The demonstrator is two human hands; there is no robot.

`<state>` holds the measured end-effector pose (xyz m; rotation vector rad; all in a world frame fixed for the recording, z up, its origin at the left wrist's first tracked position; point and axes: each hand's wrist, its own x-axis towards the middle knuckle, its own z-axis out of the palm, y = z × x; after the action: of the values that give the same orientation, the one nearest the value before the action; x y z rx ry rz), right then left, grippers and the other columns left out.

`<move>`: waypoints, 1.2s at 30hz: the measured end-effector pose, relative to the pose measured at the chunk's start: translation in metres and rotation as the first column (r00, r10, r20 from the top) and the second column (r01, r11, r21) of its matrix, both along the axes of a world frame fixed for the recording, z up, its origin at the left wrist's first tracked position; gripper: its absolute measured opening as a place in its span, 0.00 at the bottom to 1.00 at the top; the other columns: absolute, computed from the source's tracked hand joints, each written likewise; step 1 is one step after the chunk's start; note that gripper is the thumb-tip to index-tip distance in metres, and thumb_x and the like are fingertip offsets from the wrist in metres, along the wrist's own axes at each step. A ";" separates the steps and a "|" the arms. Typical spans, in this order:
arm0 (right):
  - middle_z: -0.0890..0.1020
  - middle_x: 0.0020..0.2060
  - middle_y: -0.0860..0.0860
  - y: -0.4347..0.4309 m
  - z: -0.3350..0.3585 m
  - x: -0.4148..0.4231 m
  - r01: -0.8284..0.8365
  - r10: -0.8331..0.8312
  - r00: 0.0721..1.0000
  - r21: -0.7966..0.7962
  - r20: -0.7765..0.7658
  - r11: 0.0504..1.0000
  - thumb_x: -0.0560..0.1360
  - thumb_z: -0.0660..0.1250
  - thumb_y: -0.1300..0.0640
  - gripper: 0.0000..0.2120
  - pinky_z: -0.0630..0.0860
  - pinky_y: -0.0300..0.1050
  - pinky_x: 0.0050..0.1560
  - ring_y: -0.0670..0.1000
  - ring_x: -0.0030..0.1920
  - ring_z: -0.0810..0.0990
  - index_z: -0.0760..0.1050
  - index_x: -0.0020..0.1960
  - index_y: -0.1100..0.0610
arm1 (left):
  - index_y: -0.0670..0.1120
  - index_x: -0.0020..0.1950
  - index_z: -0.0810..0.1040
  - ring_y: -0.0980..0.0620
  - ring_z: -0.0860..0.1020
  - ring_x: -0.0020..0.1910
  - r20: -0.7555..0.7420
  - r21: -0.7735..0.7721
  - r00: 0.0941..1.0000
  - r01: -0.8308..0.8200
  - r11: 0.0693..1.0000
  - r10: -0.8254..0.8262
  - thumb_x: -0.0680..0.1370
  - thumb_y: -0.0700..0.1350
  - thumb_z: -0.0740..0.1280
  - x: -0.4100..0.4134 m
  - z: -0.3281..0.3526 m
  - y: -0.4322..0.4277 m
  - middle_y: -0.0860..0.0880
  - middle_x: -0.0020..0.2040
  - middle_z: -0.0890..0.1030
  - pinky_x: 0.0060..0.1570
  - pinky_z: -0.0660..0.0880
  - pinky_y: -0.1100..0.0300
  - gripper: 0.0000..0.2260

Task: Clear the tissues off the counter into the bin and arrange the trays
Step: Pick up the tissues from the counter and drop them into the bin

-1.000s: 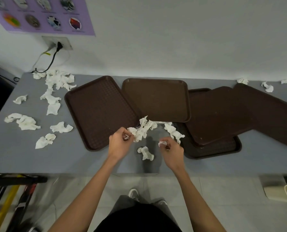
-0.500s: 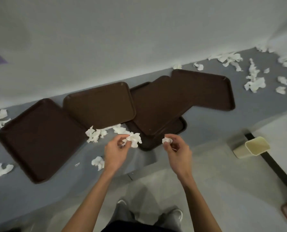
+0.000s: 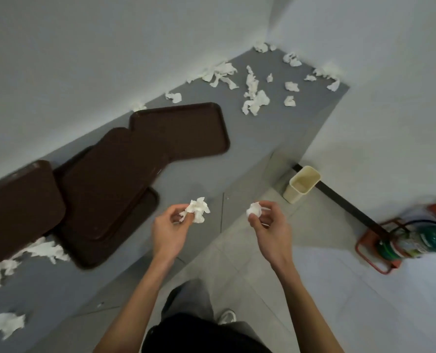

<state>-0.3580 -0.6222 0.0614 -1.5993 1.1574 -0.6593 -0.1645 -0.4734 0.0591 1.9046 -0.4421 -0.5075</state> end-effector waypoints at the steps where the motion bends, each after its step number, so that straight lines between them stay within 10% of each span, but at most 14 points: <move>1: 0.86 0.49 0.40 -0.017 -0.002 -0.013 0.031 -0.031 0.999 0.002 -0.007 1.000 0.79 0.74 0.55 0.12 0.81 0.35 0.50 0.40 0.49 0.84 0.78 0.58 0.42 | 0.55 0.51 0.85 0.60 0.84 0.46 -0.010 -0.007 0.999 0.034 0.999 -0.034 0.76 0.41 0.75 -0.008 -0.001 -0.022 0.62 0.45 0.86 0.54 0.82 0.56 0.09; 21: 0.86 0.48 0.44 -0.366 -0.074 -0.127 0.434 -0.407 0.888 0.101 -0.213 0.895 0.79 0.76 0.53 0.13 0.79 0.29 0.47 0.40 0.48 0.84 0.80 0.62 0.49 | 0.52 0.52 0.87 0.62 0.84 0.44 -0.007 0.136 0.878 0.475 0.869 -0.479 0.77 0.42 0.75 -0.080 -0.073 -0.478 0.59 0.44 0.86 0.44 0.81 0.64 0.06; 36: 0.86 0.52 0.45 -0.642 -0.249 -0.168 0.180 -0.097 0.937 0.225 -0.335 0.958 0.82 0.72 0.52 0.12 0.80 0.27 0.47 0.39 0.48 0.84 0.79 0.64 0.50 | 0.55 0.53 0.86 0.61 0.83 0.48 -0.215 0.289 0.947 0.294 0.911 -0.238 0.78 0.45 0.74 -0.168 -0.227 -0.697 0.58 0.49 0.86 0.51 0.80 0.60 0.06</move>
<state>-0.5263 -1.2644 -0.1872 -1.4465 1.5425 -0.3265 -0.3326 -1.1700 -0.1677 2.0937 -0.5334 -0.9716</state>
